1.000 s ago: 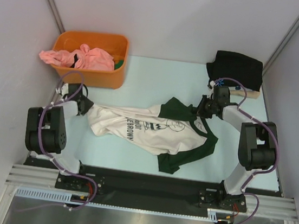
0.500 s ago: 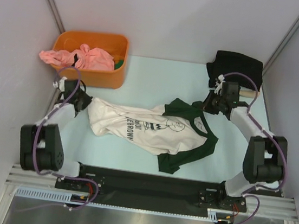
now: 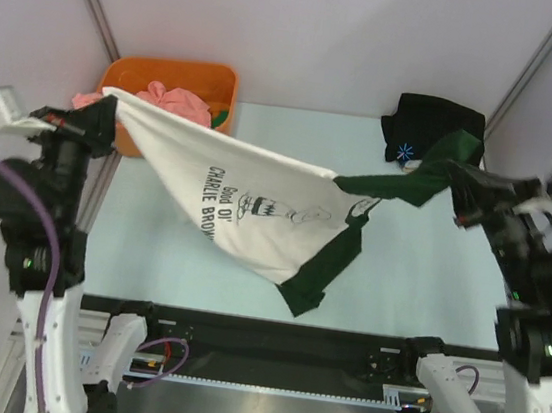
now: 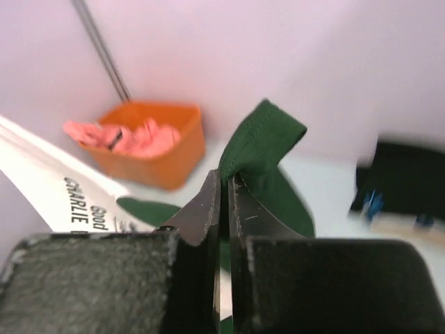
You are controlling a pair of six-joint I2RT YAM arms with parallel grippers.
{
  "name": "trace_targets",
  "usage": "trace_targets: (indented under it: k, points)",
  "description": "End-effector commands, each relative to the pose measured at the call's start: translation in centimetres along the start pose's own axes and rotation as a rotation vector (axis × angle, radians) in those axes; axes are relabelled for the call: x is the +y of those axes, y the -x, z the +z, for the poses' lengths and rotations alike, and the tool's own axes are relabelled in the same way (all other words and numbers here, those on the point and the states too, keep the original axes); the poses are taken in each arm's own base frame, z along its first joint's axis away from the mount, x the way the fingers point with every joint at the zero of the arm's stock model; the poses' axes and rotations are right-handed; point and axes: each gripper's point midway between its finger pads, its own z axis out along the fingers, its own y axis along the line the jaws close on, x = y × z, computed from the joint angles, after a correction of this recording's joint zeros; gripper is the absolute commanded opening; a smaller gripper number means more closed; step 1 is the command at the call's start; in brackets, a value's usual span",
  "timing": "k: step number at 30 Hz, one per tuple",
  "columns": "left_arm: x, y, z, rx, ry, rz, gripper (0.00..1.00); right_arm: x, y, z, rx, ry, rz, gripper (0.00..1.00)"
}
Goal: Fold and stack the t-shirts
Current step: Flatten the tshirt out
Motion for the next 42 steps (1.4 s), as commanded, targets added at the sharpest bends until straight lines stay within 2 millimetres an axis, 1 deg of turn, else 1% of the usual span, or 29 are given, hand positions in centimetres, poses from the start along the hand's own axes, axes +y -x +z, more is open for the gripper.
trace_targets:
  k: [1, 2, 3, 6, 7, 11, 12, 13, 14, 17, 19, 20, 21, 22, 24, 25, 26, 28, 30, 31, 32, 33, 34, 35, 36, 37, 38, 39, 42]
  points:
    - [-5.9, 4.6, -5.3, -0.107, -0.203, 0.11, 0.0, 4.1, 5.6, -5.3, -0.197, 0.135, -0.195, 0.0]
    - [-7.9, 6.8, -7.8, -0.176, -0.257, 0.134, 0.0, 5.5, 7.6, -8.3, -0.284, 0.161, -0.247, 0.0]
    - [-8.9, 7.7, -9.1, -0.201, -0.286, 0.142, 0.0, 6.5, 9.6, -10.3, -0.361, 0.168, -0.279, 0.0]
    - [-11.6, 10.9, -13.5, -0.3, -0.344, 0.171, 0.0, 7.4, 13.2, -15.2, -0.496, 0.111, -0.329, 0.0]
    - [-12.6, 12.0, -15.2, -0.333, -0.363, 0.185, 0.0, 8.2, 15.4, -17.4, -0.561, 0.096, -0.345, 0.0]
    - [-13.9, 14.2, -18.3, -0.399, -0.383, 0.202, 0.0, 8.9, 18.9, -21.1, -0.637, 0.0, -0.374, 0.0]
    - [-13.8, 14.6, -18.5, -0.41, -0.375, 0.197, 0.0, 8.1, 18.6, -19.9, -0.589, -0.035, -0.362, 0.0]
    - [-13.7, 14.6, -18.6, -0.407, -0.373, 0.201, 0.0, 8.3, 19.7, -20.7, -0.614, -0.063, -0.368, 0.0]
    - [-13.6, 14.5, -18.2, -0.399, -0.368, 0.2, 0.0, 7.9, 19.7, -20.3, -0.601, -0.085, -0.364, 0.0]
    - [-12.5, 13.2, -15.7, -0.325, -0.321, 0.189, 0.0, 5.0, 18.8, -16.4, -0.494, -0.174, -0.323, 0.0]
    - [-10.6, 11.2, -12.2, -0.226, -0.249, 0.178, 0.0, 1.8, 17.3, -11.9, -0.374, -0.256, -0.287, 0.0]
    - [-9.7, 10.4, -11.0, -0.194, -0.21, 0.174, 0.0, 0.4, 15.9, -10.2, -0.309, -0.286, -0.266, 0.0]
    - [-7.3, 7.9, -8.3, -0.102, -0.133, 0.162, 0.0, -0.9, 14.9, -8.6, -0.261, -0.315, -0.246, 0.0]
    - [-5.8, 6.7, -7.0, -0.067, -0.076, 0.158, 0.0, -2.9, 13.2, -5.6, -0.189, -0.342, -0.223, 0.0]
    - [-3.1, 3.7, -4.5, 0.016, -0.002, 0.138, 0.0, -5.9, 10.0, -1.9, -0.102, -0.392, -0.191, 0.0]
    - [-0.2, 0.1, -2.1, 0.115, 0.063, 0.128, 0.01, -7.8, 7.8, 0.8, -0.041, -0.415, -0.175, 0.0]
    - [1.2, -1.8, -1.0, 0.162, 0.093, 0.121, 0.0, -9.2, 6.5, 2.6, -0.013, -0.431, -0.167, 0.0]
    - [5.1, -6.6, 1.3, 0.265, 0.174, 0.102, 0.0, -12.9, 0.7, 7.2, 0.133, -0.48, -0.144, 0.0]
    - [9.5, -11.9, 3.8, 0.364, 0.26, 0.091, 0.0, -15.5, -3.1, 9.8, 0.217, -0.546, -0.143, 0.0]
    - [11.0, -13.5, 4.5, 0.389, 0.29, 0.09, 0.01, -16.1, -5.4, 11.7, 0.259, -0.554, -0.144, 0.0]
    - [13.8, -16.7, 6.2, 0.455, 0.354, 0.081, 0.05, -18.2, -10.2, 14.1, 0.371, -0.59, -0.139, 0.0]
    - [15.5, -18.7, 6.7, 0.509, 0.396, 0.074, 0.12, -19.4, -11.5, 15.6, 0.396, -0.637, -0.141, 0.05]
    - [16.6, -20.2, 7.4, 0.551, 0.424, 0.071, 0.23, -19.4, -13.5, 16.8, 0.466, -0.628, -0.134, 0.26]
    - [19.2, -23.8, 7.7, 0.666, 0.495, 0.056, 0.5, -20.6, -19.2, 18.7, 0.611, -0.629, -0.117, 0.47]
    - [19.0, -23.6, 8.7, 0.671, 0.491, 0.053, 0.66, -21.0, -19.8, 19.0, 0.65, -0.665, -0.126, 0.83]
    - [19.2, -24.2, 9.0, 0.688, 0.49, 0.05, 0.76, -20.5, -18.8, 19.8, 0.641, -0.669, -0.142, 0.99]
    - [18.8, -24.0, 9.3, 0.678, 0.473, 0.052, 0.88, -19.6, -19.4, 20.4, 0.65, -0.657, -0.173, 1.0]
    - [18.6, -23.7, 9.4, 0.663, 0.468, 0.055, 0.94, -19.1, -19.4, 20.7, 0.639, -0.645, -0.179, 1.0]
    - [17.8, -22.4, 9.3, 0.635, 0.446, 0.075, 0.98, -17.3, -19.7, 20.6, 0.602, -0.576, -0.135, 1.0]
